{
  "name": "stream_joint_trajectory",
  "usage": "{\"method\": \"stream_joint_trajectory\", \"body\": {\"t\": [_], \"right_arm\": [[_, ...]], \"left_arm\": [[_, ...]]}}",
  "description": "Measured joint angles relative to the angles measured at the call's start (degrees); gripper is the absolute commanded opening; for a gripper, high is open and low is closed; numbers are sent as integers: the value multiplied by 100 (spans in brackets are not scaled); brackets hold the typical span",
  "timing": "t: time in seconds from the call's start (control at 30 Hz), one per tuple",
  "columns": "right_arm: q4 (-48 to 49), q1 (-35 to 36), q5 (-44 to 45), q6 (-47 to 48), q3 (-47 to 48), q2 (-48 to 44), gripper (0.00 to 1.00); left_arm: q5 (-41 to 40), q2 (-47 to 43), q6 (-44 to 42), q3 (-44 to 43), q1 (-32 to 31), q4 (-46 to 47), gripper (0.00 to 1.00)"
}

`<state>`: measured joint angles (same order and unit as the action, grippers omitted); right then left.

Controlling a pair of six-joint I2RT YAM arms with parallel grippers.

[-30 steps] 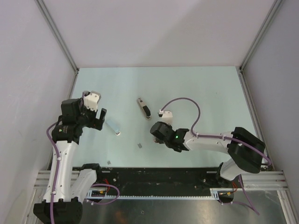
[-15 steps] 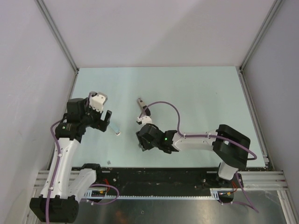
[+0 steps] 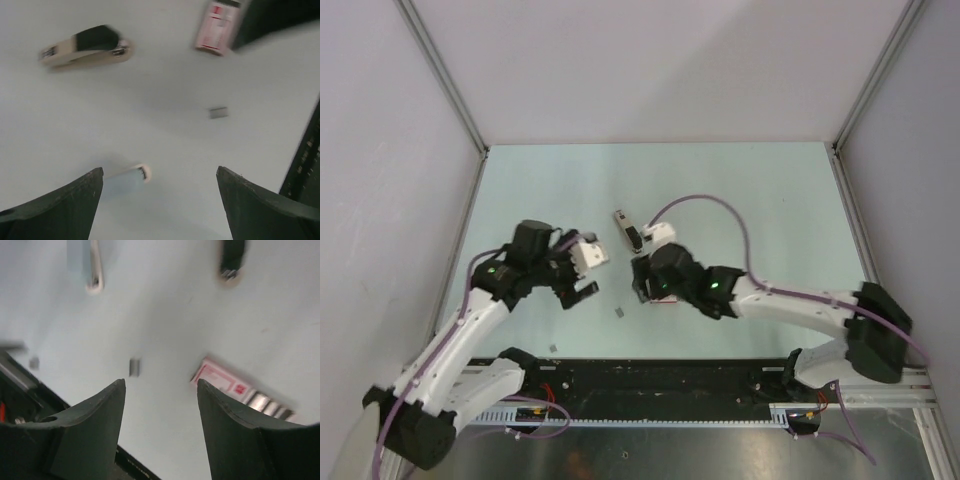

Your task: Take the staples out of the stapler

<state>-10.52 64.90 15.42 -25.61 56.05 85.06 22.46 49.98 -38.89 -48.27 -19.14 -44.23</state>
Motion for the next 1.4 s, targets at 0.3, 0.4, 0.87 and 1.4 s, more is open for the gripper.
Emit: {"method": "stream_joint_trajectory", "body": {"t": [0.3,0.4,0.87,1.4], "right_arm": [[31,-1847,-586,-52,-514,-1749,64],[20,-2472,-1038,-114,-721,-1978,63],[76,-3228,-1923,-175,-914,-2212,57],[149,-3259,-1888,-177,-933,-2256,50]], "left_arm": [[-122,1816,-1561,59,-1871,17,100],[-160,2304,-1875,42,-2149,17,100],[-774,3611,-2621,-238,-2820,702,99],[-1351,3880,-2538,-76,-3036,1270,91]]}}
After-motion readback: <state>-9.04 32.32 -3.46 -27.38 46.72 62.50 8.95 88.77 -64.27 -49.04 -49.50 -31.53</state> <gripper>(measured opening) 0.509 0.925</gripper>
